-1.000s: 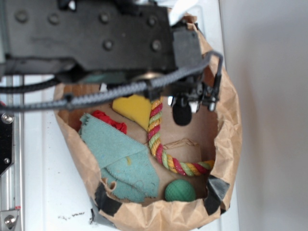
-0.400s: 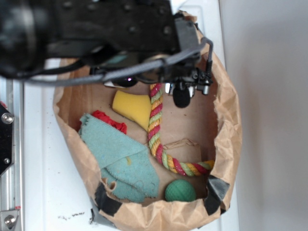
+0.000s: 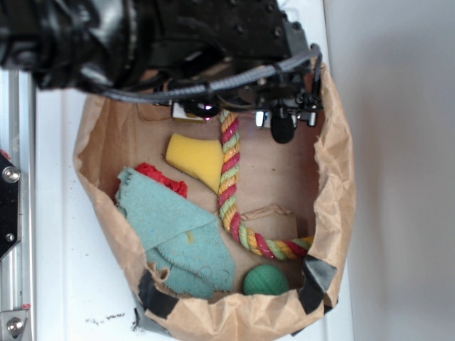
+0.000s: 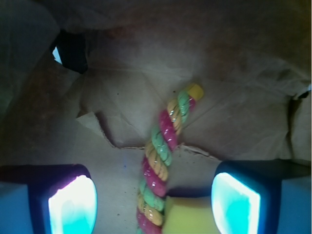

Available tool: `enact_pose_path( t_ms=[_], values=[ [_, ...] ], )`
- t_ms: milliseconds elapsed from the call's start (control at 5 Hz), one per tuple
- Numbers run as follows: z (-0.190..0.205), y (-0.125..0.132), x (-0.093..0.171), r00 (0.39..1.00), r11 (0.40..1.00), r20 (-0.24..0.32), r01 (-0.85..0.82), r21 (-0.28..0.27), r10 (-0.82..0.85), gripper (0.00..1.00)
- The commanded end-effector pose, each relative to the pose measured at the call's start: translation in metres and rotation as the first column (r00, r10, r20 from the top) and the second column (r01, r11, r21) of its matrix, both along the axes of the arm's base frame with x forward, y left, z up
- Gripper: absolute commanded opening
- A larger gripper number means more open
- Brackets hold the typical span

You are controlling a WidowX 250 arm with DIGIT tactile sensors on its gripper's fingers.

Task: Grab the multicolored rope.

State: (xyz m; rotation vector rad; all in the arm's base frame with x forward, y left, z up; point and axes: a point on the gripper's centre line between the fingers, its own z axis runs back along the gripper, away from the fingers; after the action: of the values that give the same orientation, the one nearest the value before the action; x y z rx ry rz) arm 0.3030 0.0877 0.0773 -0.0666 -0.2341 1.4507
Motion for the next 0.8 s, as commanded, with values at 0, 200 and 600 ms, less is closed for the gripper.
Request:
enact_pose_path(
  t_ms=[0,200,600],
  values=[
    [0.002,0.008,-0.006,0.997,0.998,0.049,0.061,0.026,-0.062,1.0],
    [-0.006,0.018,-0.009,0.996,0.994,0.015,0.081,0.08,-0.082,1.0],
    [-0.001,0.021,-0.01,0.993,0.99,0.005,0.115,0.081,-0.116,1.0]
  ],
)
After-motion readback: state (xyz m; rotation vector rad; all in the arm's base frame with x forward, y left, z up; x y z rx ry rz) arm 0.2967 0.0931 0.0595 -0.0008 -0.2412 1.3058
